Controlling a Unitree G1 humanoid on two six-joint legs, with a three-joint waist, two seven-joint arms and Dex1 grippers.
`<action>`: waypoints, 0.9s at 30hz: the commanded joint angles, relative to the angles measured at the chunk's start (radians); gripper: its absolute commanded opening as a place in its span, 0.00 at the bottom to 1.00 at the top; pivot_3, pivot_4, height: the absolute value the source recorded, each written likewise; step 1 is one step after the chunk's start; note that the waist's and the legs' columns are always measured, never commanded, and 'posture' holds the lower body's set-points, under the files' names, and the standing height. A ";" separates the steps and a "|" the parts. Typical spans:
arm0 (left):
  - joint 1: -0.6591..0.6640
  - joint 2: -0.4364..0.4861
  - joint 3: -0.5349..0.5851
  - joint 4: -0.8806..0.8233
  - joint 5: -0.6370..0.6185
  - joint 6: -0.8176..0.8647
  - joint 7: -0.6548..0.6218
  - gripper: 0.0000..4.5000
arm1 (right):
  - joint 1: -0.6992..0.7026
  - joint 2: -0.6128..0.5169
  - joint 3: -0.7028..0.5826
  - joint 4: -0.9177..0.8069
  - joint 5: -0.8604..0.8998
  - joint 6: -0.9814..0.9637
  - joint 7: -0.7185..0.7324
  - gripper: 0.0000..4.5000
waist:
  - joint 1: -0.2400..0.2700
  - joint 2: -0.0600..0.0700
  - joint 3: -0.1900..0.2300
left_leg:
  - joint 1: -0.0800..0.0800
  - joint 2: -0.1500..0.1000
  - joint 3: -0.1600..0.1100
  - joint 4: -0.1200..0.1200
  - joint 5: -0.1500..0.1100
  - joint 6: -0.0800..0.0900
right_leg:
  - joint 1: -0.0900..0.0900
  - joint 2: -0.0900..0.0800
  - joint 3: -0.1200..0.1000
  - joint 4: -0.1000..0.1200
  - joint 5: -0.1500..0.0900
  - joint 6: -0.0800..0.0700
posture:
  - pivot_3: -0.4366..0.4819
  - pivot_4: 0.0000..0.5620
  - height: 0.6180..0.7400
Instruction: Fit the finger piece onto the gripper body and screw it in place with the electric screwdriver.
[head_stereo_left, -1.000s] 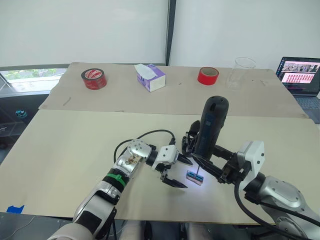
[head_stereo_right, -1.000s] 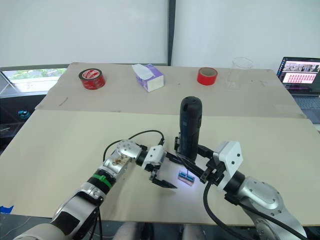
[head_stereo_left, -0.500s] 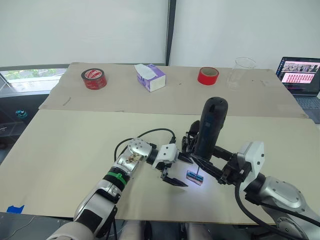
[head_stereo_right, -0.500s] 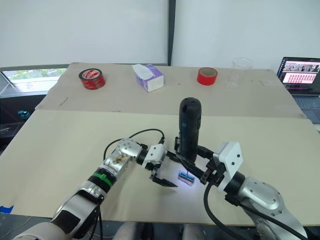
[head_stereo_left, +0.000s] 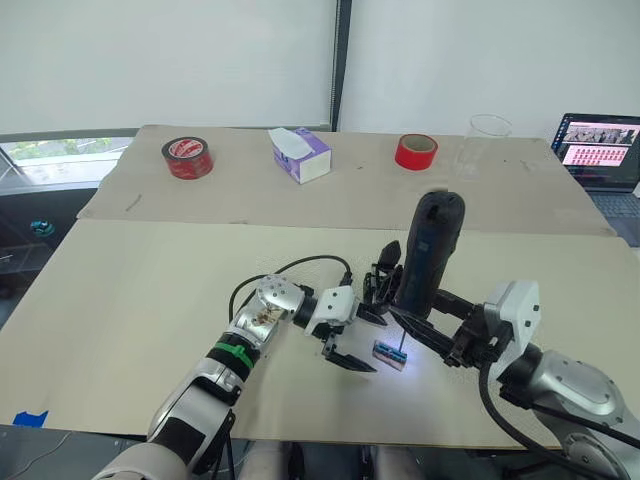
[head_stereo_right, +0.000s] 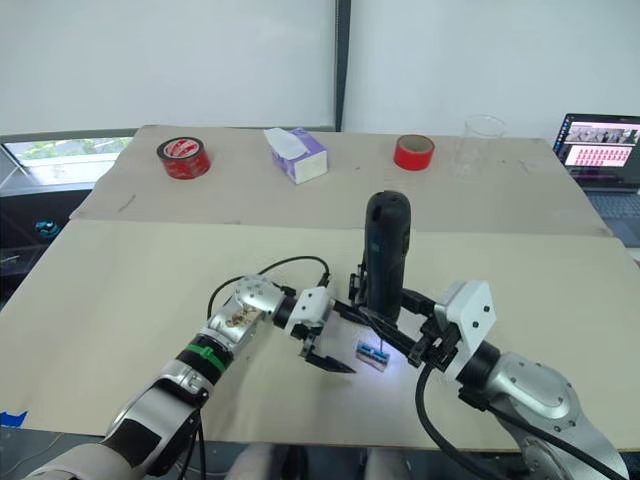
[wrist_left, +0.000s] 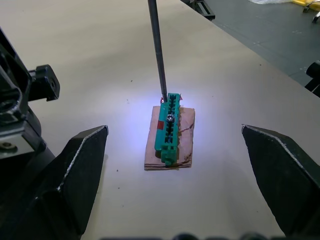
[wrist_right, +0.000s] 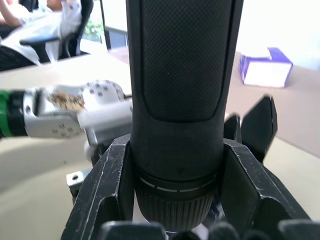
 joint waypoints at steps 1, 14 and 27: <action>-0.020 -0.010 0.010 -0.006 -0.016 -0.012 -0.004 1.00 | -0.029 -0.005 -0.025 -0.057 0.046 0.003 -0.021 0.42 | 0.001 0.000 0.000 | 0.000 0.000 0.000 0.000 0.000 0.000 | 0.000 0.000 0.000 0.000 0.000 0.000 | 0.48 0.27 1.00; -0.017 -0.007 0.013 -0.016 -0.017 -0.007 0.001 1.00 | -0.015 0.007 0.017 -0.027 0.011 -0.021 -0.016 0.42 | 0.001 0.000 0.000 | 0.000 0.000 0.000 0.000 0.000 0.000 | 0.000 0.000 0.000 0.000 0.000 0.000 | 0.48 0.27 1.00; -0.015 -0.006 0.012 -0.024 -0.020 -0.003 0.001 1.00 | -0.007 0.020 0.031 -0.015 -0.008 -0.030 -0.005 0.42 | 0.002 0.000 0.000 | 0.000 0.000 0.000 0.000 0.000 0.000 | 0.000 0.000 0.000 0.000 0.000 0.000 | 0.48 0.27 1.00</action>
